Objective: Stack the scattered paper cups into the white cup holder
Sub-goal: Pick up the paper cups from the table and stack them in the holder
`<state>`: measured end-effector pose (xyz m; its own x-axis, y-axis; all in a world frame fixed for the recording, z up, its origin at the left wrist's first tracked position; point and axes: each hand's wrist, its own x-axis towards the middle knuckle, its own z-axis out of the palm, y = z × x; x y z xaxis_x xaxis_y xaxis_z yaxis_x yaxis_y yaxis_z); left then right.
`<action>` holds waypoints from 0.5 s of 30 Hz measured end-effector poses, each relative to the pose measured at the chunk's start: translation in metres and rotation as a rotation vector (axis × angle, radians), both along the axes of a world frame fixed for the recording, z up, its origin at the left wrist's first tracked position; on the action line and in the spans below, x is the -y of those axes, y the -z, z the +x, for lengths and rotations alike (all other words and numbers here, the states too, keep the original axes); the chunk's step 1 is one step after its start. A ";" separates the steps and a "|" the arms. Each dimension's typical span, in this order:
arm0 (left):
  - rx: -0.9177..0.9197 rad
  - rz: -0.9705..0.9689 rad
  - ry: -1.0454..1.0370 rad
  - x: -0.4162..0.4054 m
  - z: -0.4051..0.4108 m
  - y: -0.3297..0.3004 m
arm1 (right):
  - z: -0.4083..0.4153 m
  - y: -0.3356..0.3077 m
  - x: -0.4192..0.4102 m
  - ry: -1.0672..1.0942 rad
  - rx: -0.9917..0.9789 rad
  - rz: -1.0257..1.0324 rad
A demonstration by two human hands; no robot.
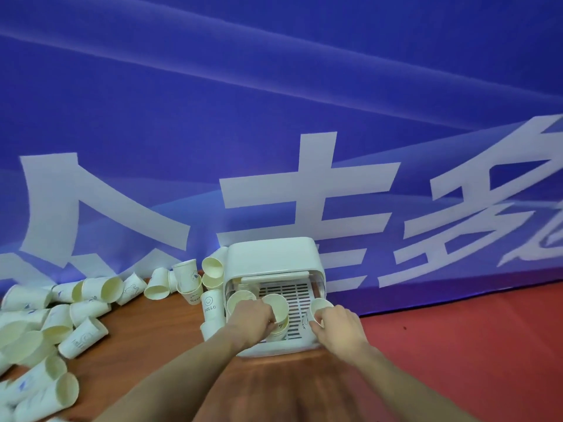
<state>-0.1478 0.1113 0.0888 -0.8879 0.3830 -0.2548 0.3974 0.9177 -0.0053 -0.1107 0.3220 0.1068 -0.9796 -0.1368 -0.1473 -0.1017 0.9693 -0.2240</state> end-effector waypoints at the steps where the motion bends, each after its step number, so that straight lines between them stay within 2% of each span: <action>1: 0.009 0.002 -0.008 0.000 0.000 0.004 | 0.001 0.003 0.000 -0.004 -0.018 0.009; 9: 0.061 0.000 -0.033 -0.001 0.004 0.030 | 0.003 0.016 0.002 -0.008 -0.071 -0.004; 15: 0.053 0.047 -0.060 0.006 0.000 0.023 | -0.002 0.000 0.011 -0.071 -0.098 0.020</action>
